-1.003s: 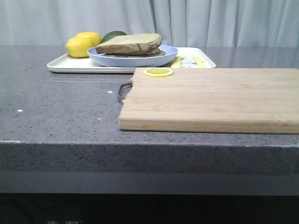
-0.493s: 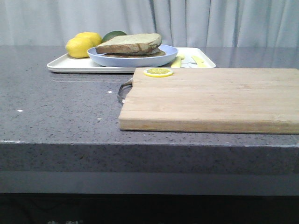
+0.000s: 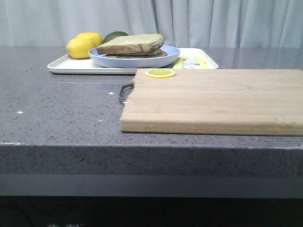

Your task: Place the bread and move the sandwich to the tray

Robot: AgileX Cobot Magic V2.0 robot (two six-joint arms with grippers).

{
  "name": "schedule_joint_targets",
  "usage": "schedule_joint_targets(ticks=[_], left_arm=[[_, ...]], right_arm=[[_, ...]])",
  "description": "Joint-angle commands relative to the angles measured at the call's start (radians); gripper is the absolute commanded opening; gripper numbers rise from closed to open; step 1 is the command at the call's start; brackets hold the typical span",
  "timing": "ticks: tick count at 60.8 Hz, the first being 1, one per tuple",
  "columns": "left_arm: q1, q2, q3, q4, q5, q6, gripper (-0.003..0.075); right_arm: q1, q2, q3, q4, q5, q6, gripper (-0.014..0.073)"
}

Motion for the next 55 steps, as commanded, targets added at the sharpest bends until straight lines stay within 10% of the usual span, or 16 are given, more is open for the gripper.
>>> schedule_joint_targets(ticks=[1,29,55], left_arm=[[-0.003,0.008,-0.025,-0.012,-0.068,-0.008,-0.0019],[-0.008,-0.007,0.004,-0.008,-0.123,-0.008,-0.0019],[-0.118,-0.293,0.394,0.0,-0.411,-0.161,-0.0019]], right_arm=[[0.0,0.009,-0.028,0.011,-0.066,-0.008,-0.0078],[0.0,0.009,-0.028,0.011,-0.066,-0.008,-0.0078],[0.0,0.009,-0.028,0.011,-0.066,-0.008,-0.0078]])
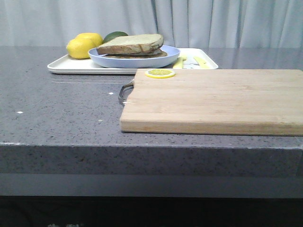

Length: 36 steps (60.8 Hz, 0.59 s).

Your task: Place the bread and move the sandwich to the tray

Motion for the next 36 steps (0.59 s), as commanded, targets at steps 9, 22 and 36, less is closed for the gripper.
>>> schedule_joint_targets(ticks=[9,22,36], left_arm=[[0.0,-0.144,0.143,0.003,-0.133,-0.058,-0.0019],[0.043,-0.138,0.238,0.02,-0.234,-0.062,-0.0019],[0.054,-0.138,0.276,0.02,-0.246,-0.063,-0.0019]], right_arm=[[0.0,0.009,-0.028,0.011,-0.066,-0.008,-0.0078],[0.0,0.009,-0.028,0.011,-0.065,-0.008,-0.0078],[0.0,0.009,-0.028,0.011,-0.066,-0.008,-0.0078]])
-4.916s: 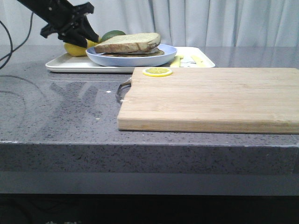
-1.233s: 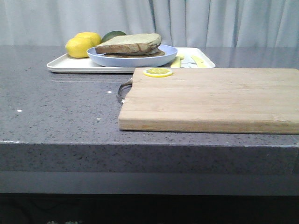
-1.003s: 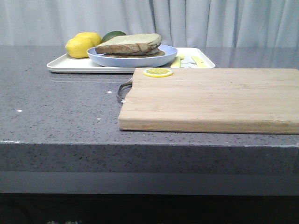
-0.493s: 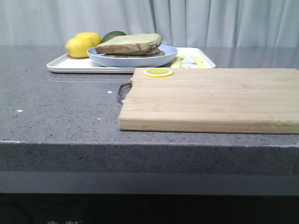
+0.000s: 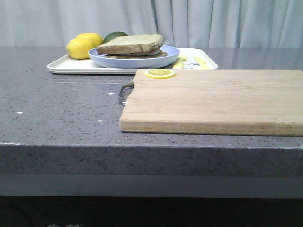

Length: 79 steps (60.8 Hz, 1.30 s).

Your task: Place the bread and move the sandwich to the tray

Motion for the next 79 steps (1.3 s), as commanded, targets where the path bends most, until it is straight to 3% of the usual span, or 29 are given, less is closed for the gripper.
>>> schedule_joint_targets(ticks=[1,53,63,67,79], left_arm=[[0.001,-0.024,0.012,-0.001,-0.086,-0.009,-0.0019],[0.001,-0.024,0.012,-0.001,-0.086,-0.009,-0.0019],[0.001,-0.024,0.012,-0.001,-0.086,-0.009,-0.0019],[0.001,-0.024,0.012,-0.001,-0.086,-0.009,-0.0019],[0.001,-0.024,0.012,-0.001,-0.086,-0.009,-0.0019]], right_arm=[[0.0,0.009,-0.028,0.011,-0.068,-0.008,-0.0078],[0.0,0.009,-0.028,0.011,-0.068,-0.008,-0.0078],[0.081,0.004,0.013,-0.009,-0.127,-0.004,-0.0078],[0.096,0.001,0.042,-0.045,-0.183,0.039,-0.0078],[0.085,-0.097,0.17,-0.321,-0.307,0.391,-0.0078]])
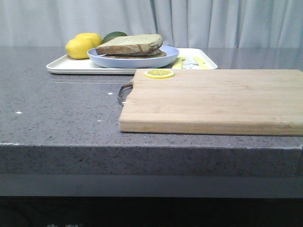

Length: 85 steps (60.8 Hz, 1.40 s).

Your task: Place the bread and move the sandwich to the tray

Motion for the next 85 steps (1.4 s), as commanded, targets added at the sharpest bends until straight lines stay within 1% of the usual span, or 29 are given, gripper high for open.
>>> schedule_joint_targets(ticks=[1,5,19,23,26,85], left_arm=[[0.001,-0.024,0.012,-0.001,-0.086,-0.006,-0.0019],[0.001,-0.024,0.012,-0.001,-0.086,-0.006,-0.0019],[0.001,-0.024,0.012,-0.001,-0.086,-0.006,-0.0019],[0.001,-0.023,0.012,-0.001,-0.087,-0.006,-0.0019],[0.001,-0.023,0.012,-0.001,-0.087,-0.006,-0.0019],[0.001,-0.023,0.012,-0.001,-0.087,-0.006,-0.0019]], right_arm=[[-0.009,-0.045,0.022,-0.13,-0.126,0.136,-0.0078],[-0.009,-0.088,0.067,-0.158,-0.13,0.144,-0.0078],[-0.009,-0.248,0.214,-0.148,-0.13,0.144,-0.0078],[-0.009,-0.249,0.24,-0.146,-0.147,0.144,-0.0078],[-0.009,-0.249,0.24,-0.146,-0.129,0.144,-0.0078],[-0.009,-0.249,0.24,-0.146,-0.127,0.144,-0.0078]])
